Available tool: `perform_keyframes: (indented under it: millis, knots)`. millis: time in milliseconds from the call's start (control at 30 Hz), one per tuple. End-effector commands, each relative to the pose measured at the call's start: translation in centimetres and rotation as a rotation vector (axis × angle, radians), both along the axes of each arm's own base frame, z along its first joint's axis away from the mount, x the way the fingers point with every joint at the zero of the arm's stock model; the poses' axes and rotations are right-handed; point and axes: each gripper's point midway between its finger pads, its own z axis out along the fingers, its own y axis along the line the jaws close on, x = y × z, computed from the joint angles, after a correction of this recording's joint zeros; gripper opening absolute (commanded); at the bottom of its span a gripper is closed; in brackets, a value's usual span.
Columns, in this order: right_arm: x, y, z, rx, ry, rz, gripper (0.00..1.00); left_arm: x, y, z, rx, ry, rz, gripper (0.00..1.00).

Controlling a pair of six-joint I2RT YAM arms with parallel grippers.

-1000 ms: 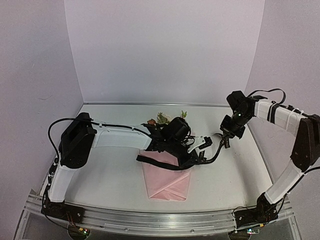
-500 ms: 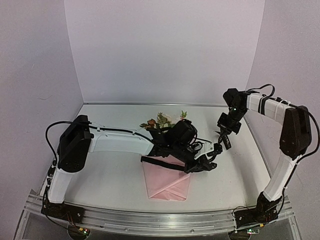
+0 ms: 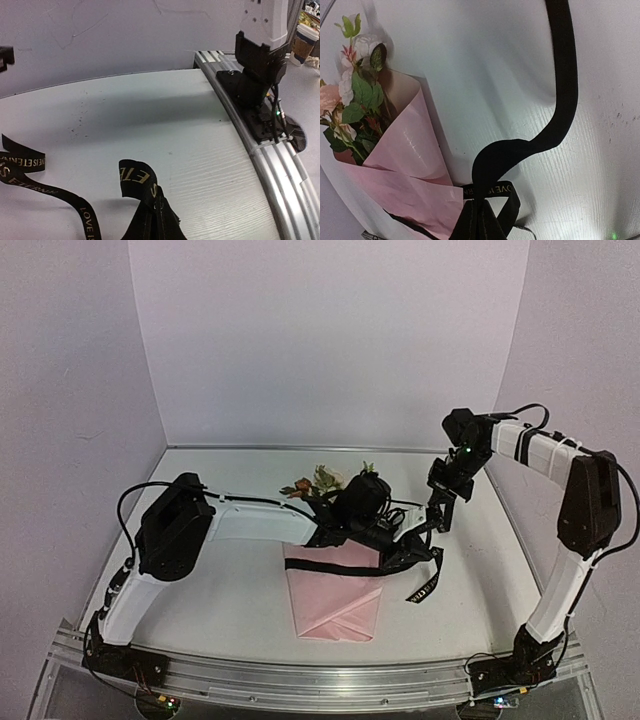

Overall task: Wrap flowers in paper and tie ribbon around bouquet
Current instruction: Place the left side of the ribbon on the folded bouquet.

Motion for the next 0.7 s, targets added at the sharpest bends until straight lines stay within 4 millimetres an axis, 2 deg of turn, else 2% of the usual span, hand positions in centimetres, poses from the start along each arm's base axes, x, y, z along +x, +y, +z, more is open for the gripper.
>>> perform_keyframes:
  millis: [0, 100, 200, 267, 367, 433, 467, 500, 567, 600, 667]
  knots:
    - [-1.0, 1.5, 3.9, 0.036, -0.097, 0.091, 0.0, 4.2, -0.8, 0.5, -0.026, 0.113, 0.115, 0.2]
    - [-1.2, 1.8, 4.5, 0.046, -0.116, 0.102, 0.0, 5.2, -0.1, 1.9, -0.054, 0.166, 0.156, 0.45]
    - [-1.3, 2.0, 4.3, 0.046, -0.117, 0.113, 0.0, 5.2, 1.6, 6.2, -0.164, 0.184, 0.191, 0.62]
    - [-1.4, 2.0, 4.3, 0.038, -0.123, 0.127, 0.0, 5.3, 3.0, 9.3, -0.236, 0.218, 0.206, 0.67]
    - [-1.6, 2.8, 5.2, 0.012, -0.166, 0.187, 0.0, 6.2, 6.5, 13.3, -0.329, 0.274, 0.265, 0.71]
    - [-2.1, 4.8, 5.9, 0.006, -0.198, 0.271, 0.0, 7.2, 9.7, 14.8, -0.382, 0.333, 0.35, 0.72]
    - [-2.3, 6.2, 6.2, 0.006, -0.212, 0.318, 0.0, 8.5, 11.6, 15.3, -0.41, 0.368, 0.425, 0.72]
    - [-2.9, 8.0, 6.5, 0.011, -0.225, 0.379, 0.0, 9.7, 13.9, 15.3, -0.431, 0.402, 0.503, 0.72]
    - [-5.5, 12.1, 6.4, 0.015, -0.237, 0.545, 0.02, 11.7, 19.3, 13.9, -0.45, 0.475, 0.699, 0.73]
    - [-7.1, 13.7, 6.1, 0.008, -0.237, 0.625, 0.05, 12.8, 22.0, 13.0, -0.453, 0.508, 0.797, 0.74]
    - [-10.8, 15.5, 4.3, -0.022, -0.211, 0.777, 0.26, 13.8, 26.3, 10.9, -0.427, 0.573, 0.916, 0.74]
